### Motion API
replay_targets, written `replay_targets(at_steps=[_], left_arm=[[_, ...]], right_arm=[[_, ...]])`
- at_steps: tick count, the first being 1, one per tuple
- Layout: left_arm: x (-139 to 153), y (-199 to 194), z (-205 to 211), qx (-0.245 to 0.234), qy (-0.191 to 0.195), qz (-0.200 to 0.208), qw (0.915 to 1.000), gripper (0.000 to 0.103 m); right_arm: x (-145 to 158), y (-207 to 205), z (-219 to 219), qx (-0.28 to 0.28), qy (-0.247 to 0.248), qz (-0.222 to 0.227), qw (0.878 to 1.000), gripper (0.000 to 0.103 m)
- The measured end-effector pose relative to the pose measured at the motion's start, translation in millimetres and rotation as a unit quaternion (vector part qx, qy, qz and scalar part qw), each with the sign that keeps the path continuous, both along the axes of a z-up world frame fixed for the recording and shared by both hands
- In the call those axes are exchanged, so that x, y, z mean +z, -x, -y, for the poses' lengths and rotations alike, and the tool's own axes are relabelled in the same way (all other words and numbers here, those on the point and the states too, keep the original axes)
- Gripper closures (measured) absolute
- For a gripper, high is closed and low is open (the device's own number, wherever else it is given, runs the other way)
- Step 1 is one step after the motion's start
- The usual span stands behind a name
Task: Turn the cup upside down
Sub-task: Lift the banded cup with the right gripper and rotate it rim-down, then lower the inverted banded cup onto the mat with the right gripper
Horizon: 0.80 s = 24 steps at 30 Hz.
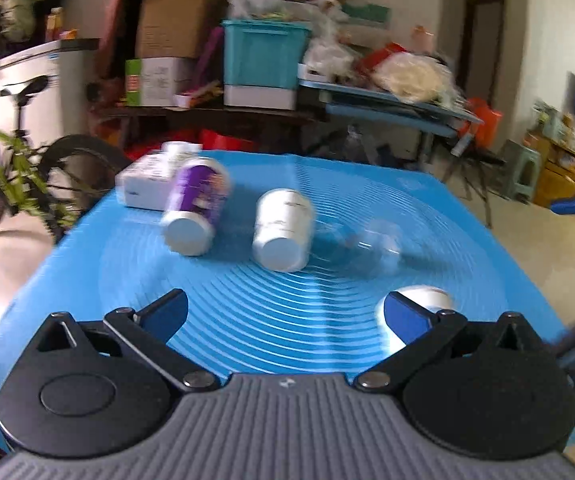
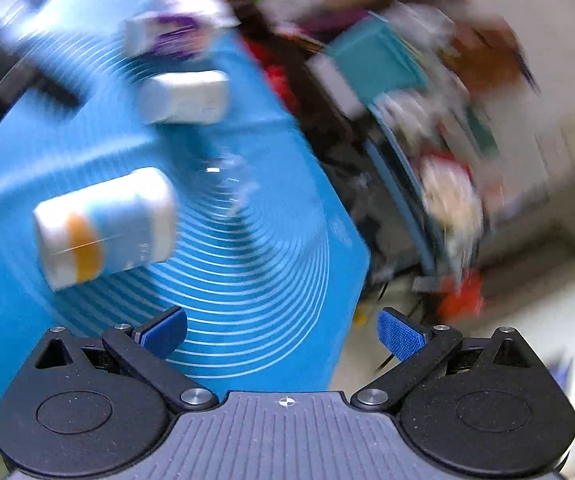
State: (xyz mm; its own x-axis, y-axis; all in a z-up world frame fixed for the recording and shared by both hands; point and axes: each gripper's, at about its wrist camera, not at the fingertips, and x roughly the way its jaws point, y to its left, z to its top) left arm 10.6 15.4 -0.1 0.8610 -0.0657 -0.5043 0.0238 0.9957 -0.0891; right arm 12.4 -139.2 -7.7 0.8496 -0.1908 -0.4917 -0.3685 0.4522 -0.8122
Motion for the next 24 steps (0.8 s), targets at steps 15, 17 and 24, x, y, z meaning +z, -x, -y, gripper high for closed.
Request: replay_targets(at_steps=[15,17,24], left_arm=[[-9.5,-5.1,-66.5,0.087,0.037,-0.018,0.9954,0.000],[-11.4,-4.2,-67.8,0.085,0.038,-0.020,0.9955,0.000],[-14.2,-3.6,-69.2,0.077,0.040,-0.021,0.9960,0.000]], right_arm=[[-85.2,35.1,-79.0,0.295,0.456,-0.117,0.831,0.002],[-91.5,37.6,-82.1,0.316,0.486,-0.135,0.804,0.005],[-116.2,32.1,-80.8,0.341,0.528,-0.190,0.755,0.026]])
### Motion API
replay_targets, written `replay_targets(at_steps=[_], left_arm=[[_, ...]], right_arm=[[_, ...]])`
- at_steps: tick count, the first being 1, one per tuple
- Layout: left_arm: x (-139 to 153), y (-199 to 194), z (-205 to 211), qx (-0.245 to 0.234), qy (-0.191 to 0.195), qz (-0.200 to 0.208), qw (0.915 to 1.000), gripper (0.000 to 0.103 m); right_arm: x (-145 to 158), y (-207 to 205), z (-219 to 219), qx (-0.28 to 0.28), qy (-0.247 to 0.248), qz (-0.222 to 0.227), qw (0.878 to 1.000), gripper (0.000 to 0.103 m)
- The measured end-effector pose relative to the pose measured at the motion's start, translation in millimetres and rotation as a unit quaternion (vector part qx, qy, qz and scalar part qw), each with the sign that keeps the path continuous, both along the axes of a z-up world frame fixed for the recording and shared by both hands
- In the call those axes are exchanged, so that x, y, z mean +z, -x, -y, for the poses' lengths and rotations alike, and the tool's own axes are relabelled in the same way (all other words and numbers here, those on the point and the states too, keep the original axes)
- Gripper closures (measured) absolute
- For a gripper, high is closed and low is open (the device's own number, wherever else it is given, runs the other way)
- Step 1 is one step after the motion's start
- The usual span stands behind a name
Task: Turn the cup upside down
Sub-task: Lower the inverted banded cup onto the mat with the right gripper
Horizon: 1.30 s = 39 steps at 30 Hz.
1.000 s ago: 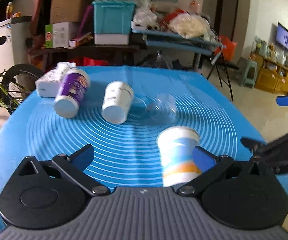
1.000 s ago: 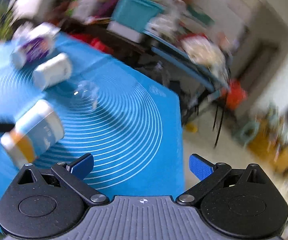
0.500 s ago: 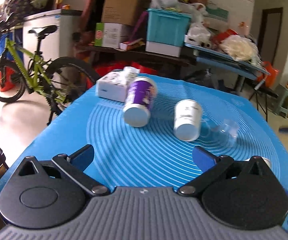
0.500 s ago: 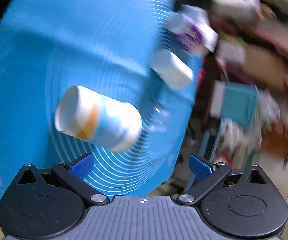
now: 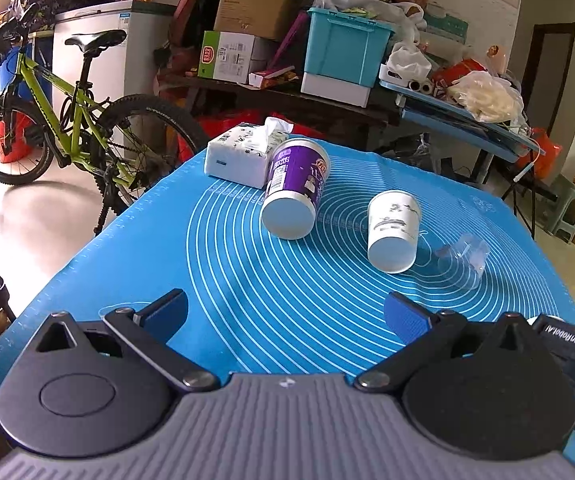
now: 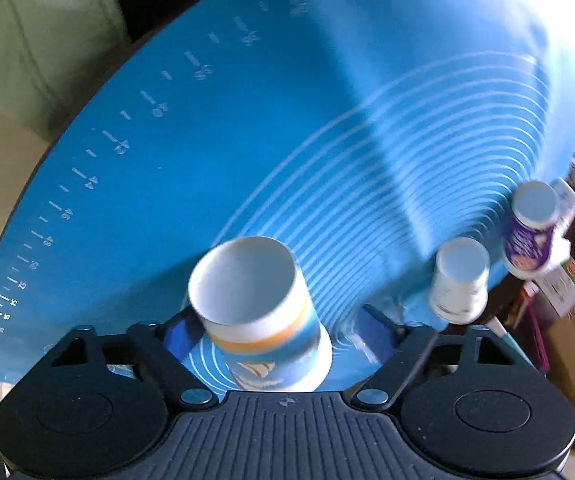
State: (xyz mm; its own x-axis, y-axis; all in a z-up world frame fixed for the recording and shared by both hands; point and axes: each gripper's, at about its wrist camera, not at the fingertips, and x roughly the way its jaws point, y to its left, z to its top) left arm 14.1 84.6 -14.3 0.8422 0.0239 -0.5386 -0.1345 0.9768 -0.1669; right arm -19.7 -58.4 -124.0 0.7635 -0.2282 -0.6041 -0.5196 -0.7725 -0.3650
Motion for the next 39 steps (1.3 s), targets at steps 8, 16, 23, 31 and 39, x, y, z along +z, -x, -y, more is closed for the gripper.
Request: replay_targets(at_steps=[8,16,23,31,39], left_arm=[[-3.4,-1.8,-0.9,-0.002,0.007,-0.006,1.0000,0.000],[-1.8,-3.5,-0.3,-0.002,0.003,-0.007,1.0000,0.000],[0.6,-7.1,5.2,-0.009,-0.003,-0.010,0.9999,0.000],[5.1,-11.7,16.7,-0.021,-0.022,-0.006,0.9995,0.000],[6.9,-16.5,31.1,-0.034,-0.043,0.000,0.9985,0.000]], right_arm=[[0.6,-4.3,5.8,-0.009,0.009,-0.012,1.000,0.044],[34.4,-24.2,-3.0,-0.060,-0.105,-0.023,0.992,0.044],[104.6,-73.7,2.4,-0.222,-0.383,-0.045,0.896,0.044],[136.5,-106.7,45.0,-0.359,-0.640,-0.066,0.676,0.044],[112.2,-118.0,83.7,-0.492,-0.749,-0.010,0.443,0.044]])
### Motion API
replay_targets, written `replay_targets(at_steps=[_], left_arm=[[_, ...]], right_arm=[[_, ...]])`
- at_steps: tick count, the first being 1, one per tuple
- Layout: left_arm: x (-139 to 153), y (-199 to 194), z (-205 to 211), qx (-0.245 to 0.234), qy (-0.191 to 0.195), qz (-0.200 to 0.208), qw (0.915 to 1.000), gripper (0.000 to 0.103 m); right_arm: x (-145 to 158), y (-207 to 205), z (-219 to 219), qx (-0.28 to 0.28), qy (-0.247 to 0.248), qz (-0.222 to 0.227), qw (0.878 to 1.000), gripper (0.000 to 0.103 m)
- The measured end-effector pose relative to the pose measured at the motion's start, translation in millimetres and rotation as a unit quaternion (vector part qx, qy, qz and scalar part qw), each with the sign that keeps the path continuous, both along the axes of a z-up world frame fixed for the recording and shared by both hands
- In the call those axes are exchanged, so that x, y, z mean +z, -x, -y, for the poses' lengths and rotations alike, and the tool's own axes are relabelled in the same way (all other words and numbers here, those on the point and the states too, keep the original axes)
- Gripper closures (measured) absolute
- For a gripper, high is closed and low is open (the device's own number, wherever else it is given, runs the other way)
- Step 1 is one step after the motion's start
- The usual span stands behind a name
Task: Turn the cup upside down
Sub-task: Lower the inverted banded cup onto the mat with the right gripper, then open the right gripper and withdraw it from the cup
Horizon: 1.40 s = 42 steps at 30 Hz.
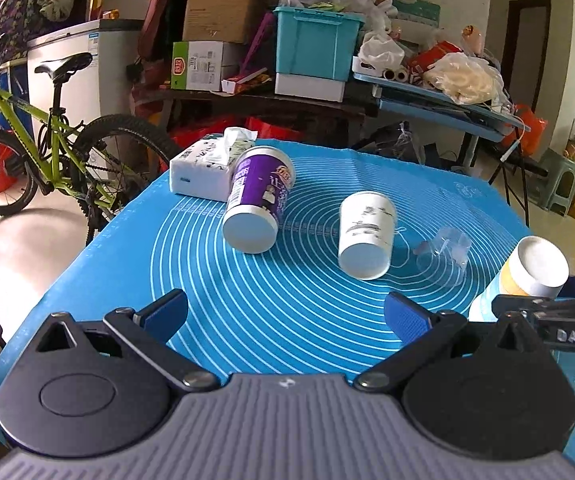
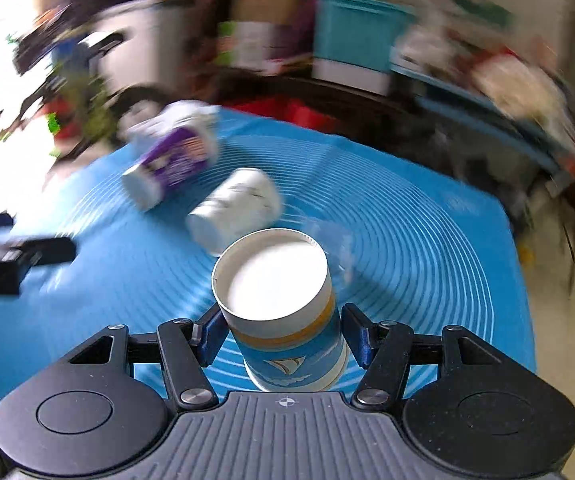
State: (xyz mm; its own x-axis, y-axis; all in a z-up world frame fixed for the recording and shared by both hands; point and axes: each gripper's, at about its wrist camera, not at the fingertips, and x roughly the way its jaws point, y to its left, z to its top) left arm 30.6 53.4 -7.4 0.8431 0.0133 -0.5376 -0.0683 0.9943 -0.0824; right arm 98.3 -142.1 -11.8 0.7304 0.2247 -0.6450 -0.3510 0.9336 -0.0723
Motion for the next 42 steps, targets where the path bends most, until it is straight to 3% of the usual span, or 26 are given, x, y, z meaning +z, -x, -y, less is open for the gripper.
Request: replay_targets(at_steps=[5,11,14,19,21,35,42], left_arm=[[-2.8,-0.4,6.4,-0.008,-0.004,-0.007,0.9999,0.000],[-5.0,-0.5,10.5,-0.015,-0.012,-0.010,0.9998,0.000],[-5.0,-1.3,11.6,-0.021,-0.011,-0.012,0.9996,0.000],[-4.3,1.2,16.4,-0.031,-0.018,-0.014,0.9992,0.000],[-3.9,3.5,17.8,-0.036,-0.019,-0.015,0.9991,0.000],[-1.1,30.4,36.4,-0.086,-0.033,-0.009,0.9957,0.001],[0.5,43.3,45.8,-0.101,-0.038,-0.003,0.9942,0.001]], right_arm=[[-24.0,-2.4,14.6,-0.087,-0.075,-0.007,0.993,0.044],[-47.1,-8.3,10.9,-0.125,-0.081,-0.010,0.989,0.046],[-47.5,-8.4,10.7,-0.123,-0.086,-0.008,0.989,0.046],[-36.9,2.3,14.4,-0.114,-0.100,0.004,0.988,0.020],[-31.7,10.9,17.1,-0.119,-0.103,0.005,0.987,0.016],[-17.3,96.0,35.0,-0.166,-0.117,0.026,0.979,0.014],[-9.3,120.7,37.0,-0.162,-0.111,0.040,0.980,0.014]])
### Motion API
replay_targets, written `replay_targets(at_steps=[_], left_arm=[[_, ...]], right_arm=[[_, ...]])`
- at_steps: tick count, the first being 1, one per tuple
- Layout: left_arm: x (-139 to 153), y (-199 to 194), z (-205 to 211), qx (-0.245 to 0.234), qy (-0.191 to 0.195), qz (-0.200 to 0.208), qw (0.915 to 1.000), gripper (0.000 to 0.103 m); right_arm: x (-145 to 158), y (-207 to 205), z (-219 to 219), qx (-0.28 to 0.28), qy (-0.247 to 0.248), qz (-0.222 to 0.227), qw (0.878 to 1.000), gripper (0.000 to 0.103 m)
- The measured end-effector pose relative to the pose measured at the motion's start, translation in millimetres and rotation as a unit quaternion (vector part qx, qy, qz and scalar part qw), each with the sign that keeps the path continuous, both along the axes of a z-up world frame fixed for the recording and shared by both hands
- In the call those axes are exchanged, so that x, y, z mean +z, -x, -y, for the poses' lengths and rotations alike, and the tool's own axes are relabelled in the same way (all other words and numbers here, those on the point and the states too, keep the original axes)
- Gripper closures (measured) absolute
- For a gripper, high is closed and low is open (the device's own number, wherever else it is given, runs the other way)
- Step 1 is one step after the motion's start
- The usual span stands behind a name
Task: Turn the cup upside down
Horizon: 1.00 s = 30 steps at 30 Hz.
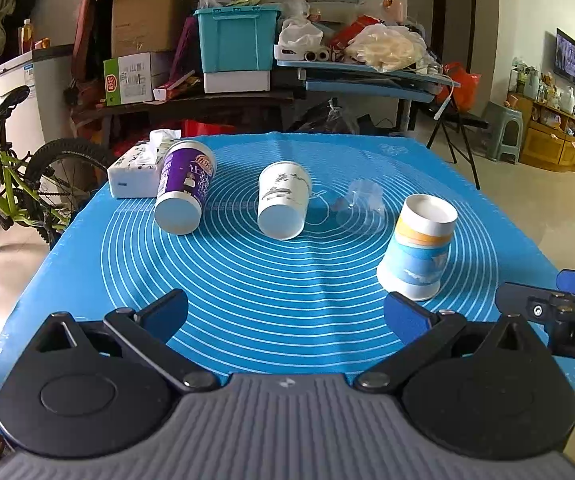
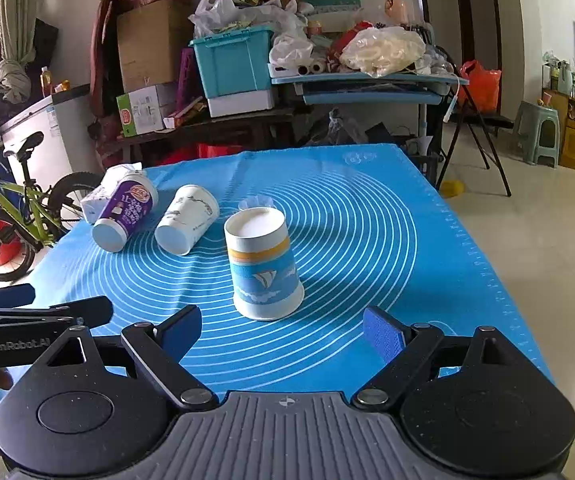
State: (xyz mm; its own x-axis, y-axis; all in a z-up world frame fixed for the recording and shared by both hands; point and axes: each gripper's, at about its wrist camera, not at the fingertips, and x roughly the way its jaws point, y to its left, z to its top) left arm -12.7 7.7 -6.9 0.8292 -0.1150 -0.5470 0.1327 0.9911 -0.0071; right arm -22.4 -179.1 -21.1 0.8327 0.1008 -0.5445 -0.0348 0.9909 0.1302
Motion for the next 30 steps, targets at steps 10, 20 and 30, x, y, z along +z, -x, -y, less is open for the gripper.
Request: replay_targets(at_steps=[10,20,30], left_arm=[[1.5,10.0,7.5,-0.008,-0.005,0.004,0.9999,0.001],[0.7,13.2,9.2,-0.013,-0.006,0.002,0.9999,0.001],[-2.0,14.6,10.0,-0.015,-0.008,-0.002,0.9998,0.001]], right_arm=[[9.7,17.7,0.8,0.005,0.008,0.010,1.000,0.015],[13.3,23.8,2.7,0.005,0.009,0.015,1.000,0.015],[17.1,25.0,0.9,0.006,0.011,0.018,1.000,0.015]])
